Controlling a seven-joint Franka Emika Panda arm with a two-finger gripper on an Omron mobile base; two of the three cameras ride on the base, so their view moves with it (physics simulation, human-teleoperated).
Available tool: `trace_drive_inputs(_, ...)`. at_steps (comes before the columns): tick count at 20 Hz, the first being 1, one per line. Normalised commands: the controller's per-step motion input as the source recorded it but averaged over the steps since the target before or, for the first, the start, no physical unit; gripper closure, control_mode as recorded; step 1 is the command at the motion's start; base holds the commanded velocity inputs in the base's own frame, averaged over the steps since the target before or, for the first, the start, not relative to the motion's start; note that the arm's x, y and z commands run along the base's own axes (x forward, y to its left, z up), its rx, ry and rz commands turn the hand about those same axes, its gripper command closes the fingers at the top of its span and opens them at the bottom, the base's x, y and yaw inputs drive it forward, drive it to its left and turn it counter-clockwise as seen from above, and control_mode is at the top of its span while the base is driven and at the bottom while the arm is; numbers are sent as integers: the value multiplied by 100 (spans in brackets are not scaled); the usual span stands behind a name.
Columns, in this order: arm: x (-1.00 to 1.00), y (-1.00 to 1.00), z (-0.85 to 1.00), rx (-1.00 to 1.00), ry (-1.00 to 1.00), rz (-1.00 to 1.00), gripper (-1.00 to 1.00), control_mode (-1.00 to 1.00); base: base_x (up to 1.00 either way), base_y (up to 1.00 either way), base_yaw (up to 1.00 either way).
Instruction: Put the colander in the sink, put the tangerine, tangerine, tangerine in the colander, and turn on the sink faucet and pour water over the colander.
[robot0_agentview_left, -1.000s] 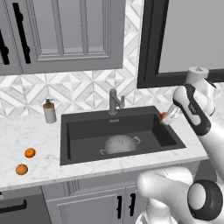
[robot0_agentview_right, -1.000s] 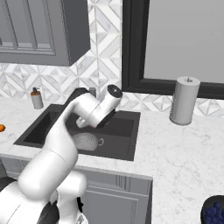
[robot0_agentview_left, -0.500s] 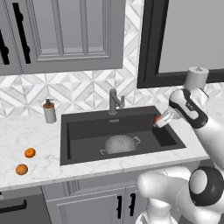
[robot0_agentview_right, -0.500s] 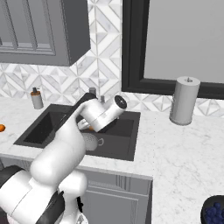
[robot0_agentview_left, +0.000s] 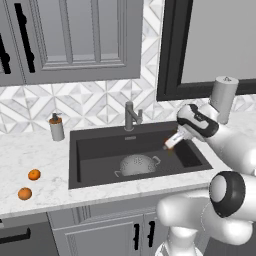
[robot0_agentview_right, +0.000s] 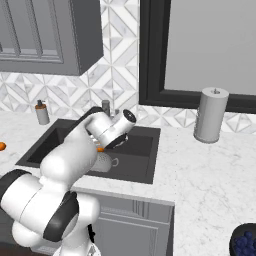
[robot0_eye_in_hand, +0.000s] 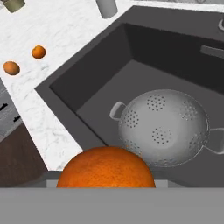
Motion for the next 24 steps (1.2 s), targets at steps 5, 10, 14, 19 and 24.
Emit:
trace_drive_inputs(5, 4, 0, -66, 0, 2, 0, 100, -100, 0, 0, 0)
trace_drive_inputs(10, 0, 17, -32, 2, 0, 0, 100, -100, 0, 0, 0)
trace_drive_inputs(14, 3, 28, -12, 2, 0, 0, 100, -100, 0, 0, 0)
trace_drive_inputs(19, 8, 11, -27, 0, 3, 0, 100, -100, 0, 0, 0)
trace_drive_inputs(24, 12, 9, -31, 1, 6, 0, 100, -100, 0, 0, 0)
